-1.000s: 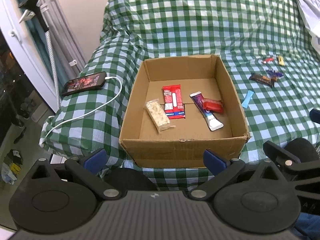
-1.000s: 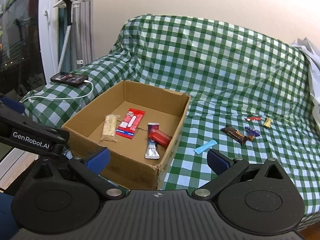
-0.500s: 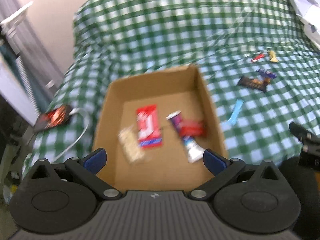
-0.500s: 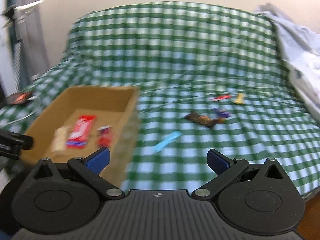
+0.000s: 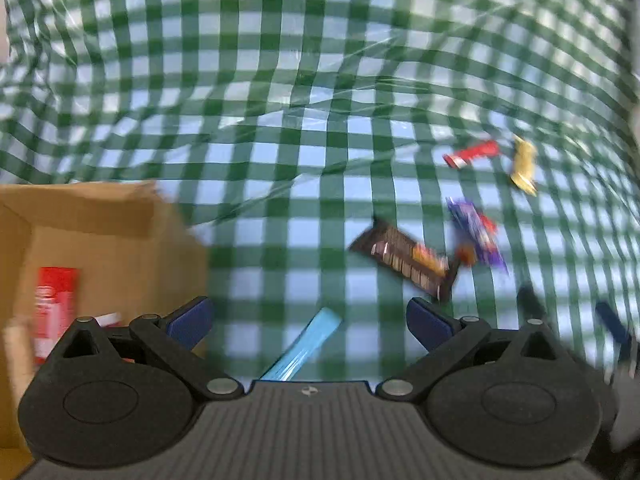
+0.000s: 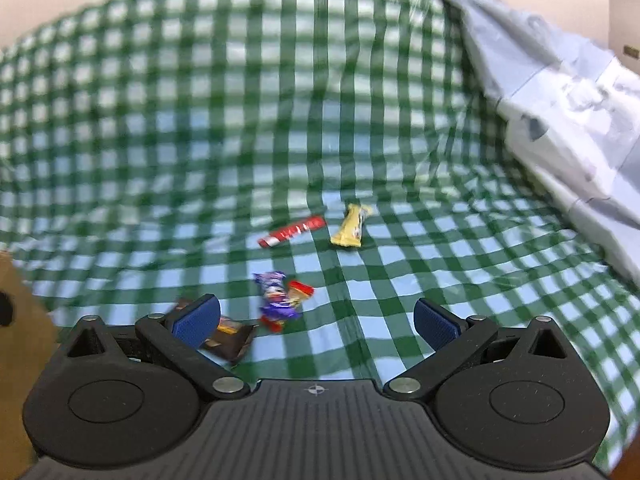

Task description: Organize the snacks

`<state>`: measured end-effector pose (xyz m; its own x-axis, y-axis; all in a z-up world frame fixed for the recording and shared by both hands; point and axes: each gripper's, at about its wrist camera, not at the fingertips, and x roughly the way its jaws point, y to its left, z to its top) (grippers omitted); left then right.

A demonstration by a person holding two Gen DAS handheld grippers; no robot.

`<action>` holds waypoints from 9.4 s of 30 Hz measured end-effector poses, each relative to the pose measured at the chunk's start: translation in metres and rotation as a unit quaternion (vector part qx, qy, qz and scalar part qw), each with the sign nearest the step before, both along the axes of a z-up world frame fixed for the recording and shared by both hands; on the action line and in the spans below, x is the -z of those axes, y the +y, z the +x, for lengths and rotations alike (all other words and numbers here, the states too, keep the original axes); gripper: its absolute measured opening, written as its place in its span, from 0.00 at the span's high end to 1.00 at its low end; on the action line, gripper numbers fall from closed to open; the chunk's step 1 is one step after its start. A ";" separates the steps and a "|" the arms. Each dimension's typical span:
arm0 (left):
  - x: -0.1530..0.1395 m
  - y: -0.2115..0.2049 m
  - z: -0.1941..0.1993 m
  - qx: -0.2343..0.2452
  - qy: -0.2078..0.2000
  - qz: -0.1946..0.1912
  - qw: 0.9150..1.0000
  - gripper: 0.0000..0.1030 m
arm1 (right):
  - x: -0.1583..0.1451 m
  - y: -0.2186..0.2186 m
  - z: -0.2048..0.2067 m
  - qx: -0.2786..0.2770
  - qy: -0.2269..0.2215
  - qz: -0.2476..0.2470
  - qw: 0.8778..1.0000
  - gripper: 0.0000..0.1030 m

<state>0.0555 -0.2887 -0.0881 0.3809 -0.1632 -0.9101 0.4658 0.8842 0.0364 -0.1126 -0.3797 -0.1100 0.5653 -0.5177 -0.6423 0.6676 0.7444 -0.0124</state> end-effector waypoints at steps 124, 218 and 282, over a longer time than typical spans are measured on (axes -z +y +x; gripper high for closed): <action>-0.104 0.439 -0.164 -0.032 -0.070 -0.077 0.994 0.59 | -0.166 0.383 -0.124 -0.282 -0.018 -0.030 0.959 0.78; -0.052 0.407 -0.088 -0.036 -0.082 0.034 0.995 0.00 | -0.103 0.378 -0.017 -0.314 0.072 0.033 0.946 0.18; -0.107 0.421 -0.198 -0.008 -0.140 -0.002 0.990 0.00 | -0.155 0.392 -0.128 -0.277 0.007 -0.016 0.961 0.10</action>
<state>-0.1424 0.1324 0.0185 0.6201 -0.1573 -0.7686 0.4232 0.8920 0.1589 -0.2408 0.0127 0.0452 0.7508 -0.1596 -0.6409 0.1694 0.9844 -0.0467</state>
